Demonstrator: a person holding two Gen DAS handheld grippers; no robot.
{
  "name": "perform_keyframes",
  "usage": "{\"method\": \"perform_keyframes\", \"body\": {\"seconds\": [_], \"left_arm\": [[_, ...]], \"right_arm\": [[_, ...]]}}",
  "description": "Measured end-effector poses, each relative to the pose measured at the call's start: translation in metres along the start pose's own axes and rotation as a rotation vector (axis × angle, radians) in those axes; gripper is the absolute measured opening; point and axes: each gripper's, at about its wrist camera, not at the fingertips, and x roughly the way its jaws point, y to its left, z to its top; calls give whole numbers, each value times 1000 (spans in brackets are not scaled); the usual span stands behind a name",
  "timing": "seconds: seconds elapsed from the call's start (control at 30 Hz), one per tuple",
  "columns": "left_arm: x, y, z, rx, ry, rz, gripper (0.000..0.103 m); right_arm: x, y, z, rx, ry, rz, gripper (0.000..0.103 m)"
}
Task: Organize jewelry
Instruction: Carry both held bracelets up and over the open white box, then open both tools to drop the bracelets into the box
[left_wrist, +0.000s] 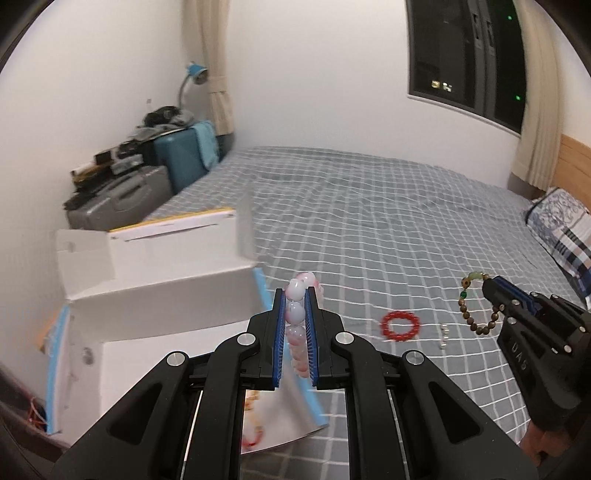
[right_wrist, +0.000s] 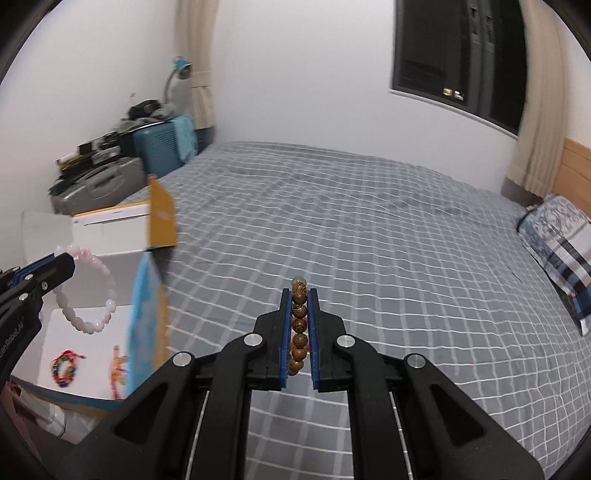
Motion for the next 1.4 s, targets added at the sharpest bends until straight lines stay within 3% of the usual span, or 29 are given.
{"method": "perform_keyframes", "body": {"seconds": [0.33,0.63,1.07,1.4], "left_arm": [[-1,107,-34,-92,68,133,10],[18,168,-59,-144,174,200,10],[62,204,-92,-208,382,173,10],[72,208,-103,-203,425,200,10]], "right_arm": [[-8,118,0,-111,16,135,7],[21,209,-24,-163,146,265,7],[72,241,-52,-166,362,282,7],[80,248,-61,-177,391,283,7]]}}
